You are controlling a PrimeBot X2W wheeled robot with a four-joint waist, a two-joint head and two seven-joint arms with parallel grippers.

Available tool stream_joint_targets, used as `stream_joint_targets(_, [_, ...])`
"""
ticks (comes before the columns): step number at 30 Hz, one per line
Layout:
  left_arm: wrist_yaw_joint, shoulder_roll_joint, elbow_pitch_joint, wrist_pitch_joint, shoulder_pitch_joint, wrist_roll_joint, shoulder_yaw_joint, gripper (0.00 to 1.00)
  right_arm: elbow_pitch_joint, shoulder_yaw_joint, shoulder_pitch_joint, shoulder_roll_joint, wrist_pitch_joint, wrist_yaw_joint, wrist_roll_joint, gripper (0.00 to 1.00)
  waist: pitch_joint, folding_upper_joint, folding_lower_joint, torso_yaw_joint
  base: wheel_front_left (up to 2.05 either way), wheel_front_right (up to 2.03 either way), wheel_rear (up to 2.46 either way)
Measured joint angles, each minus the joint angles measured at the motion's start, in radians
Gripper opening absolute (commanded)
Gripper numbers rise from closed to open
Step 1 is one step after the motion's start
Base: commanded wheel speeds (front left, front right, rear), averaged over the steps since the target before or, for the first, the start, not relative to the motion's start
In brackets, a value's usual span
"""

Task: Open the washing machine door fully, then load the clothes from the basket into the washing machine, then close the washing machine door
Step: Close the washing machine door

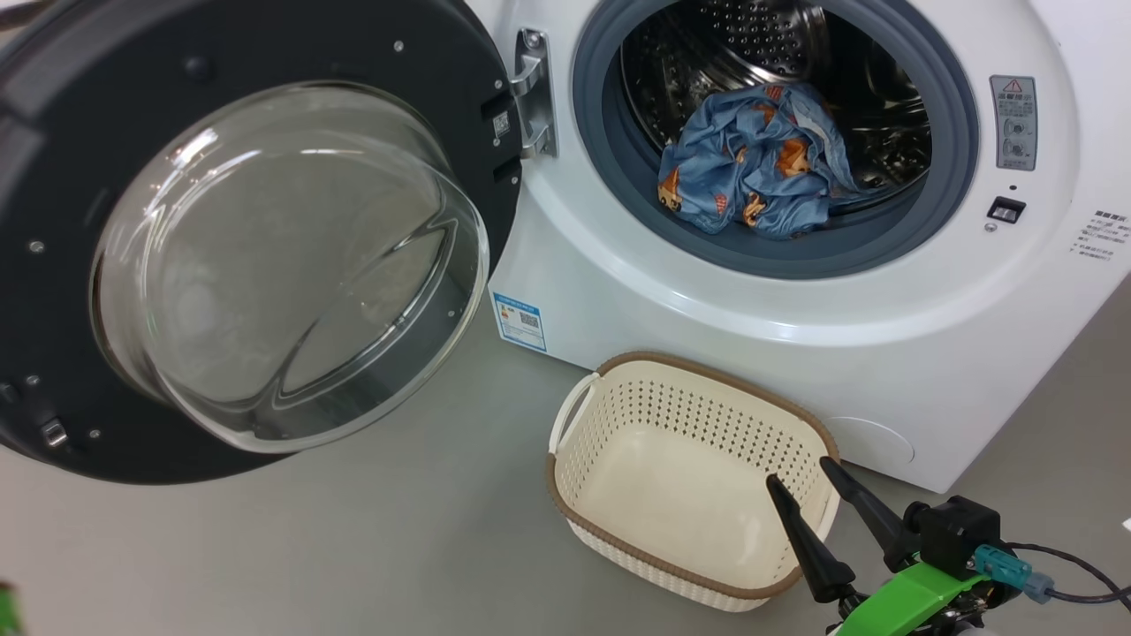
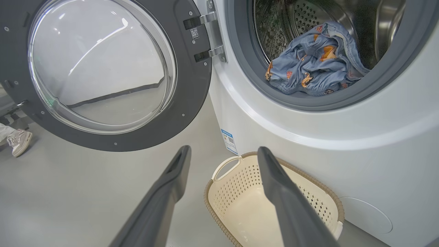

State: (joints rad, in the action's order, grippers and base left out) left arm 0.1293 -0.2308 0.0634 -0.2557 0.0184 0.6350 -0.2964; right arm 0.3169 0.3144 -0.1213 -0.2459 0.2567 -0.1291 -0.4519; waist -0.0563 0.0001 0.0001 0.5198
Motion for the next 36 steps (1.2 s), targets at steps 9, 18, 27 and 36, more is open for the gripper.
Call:
stream_joint_targets(9, [0.0, -0.312, -0.287, 0.075, -0.328, 0.368, -0.004, 0.0, -0.015, -0.038, 0.004, 0.0, 0.0, 0.0, 0.002, 1.0, -0.034, 0.0, -0.0001, -0.004, 0.0, 0.0, 0.0])
stream_joint_targets(18, [0.0, -0.452, -0.625, 0.312, -0.621, 0.653, 0.103, 0.0, -0.035, -0.055, 0.017, -0.007, 0.0, 0.0, 0.02, 1.0, -0.074, 0.0, 0.0, -0.019, 0.0, 0.0, 0.0])
stream_joint_targets(27, [-0.001, -0.483, -0.814, 0.587, -0.72, 0.822, 0.157, 0.0, -0.038, -0.045, 0.011, -0.022, 0.0, 0.0, 0.028, 1.0, -0.123, 0.0, 0.0, -0.053, 0.0, 0.0, 0.0])
stream_joint_targets(36, [-0.001, -0.483, -0.849, 0.691, -0.73, 0.834, 0.226, 0.0, -0.041, -0.042, -0.003, -0.032, 0.0, 0.0, 0.029, 1.0, -0.144, 0.0, 0.0, -0.066, 0.0, 0.0, 0.0])
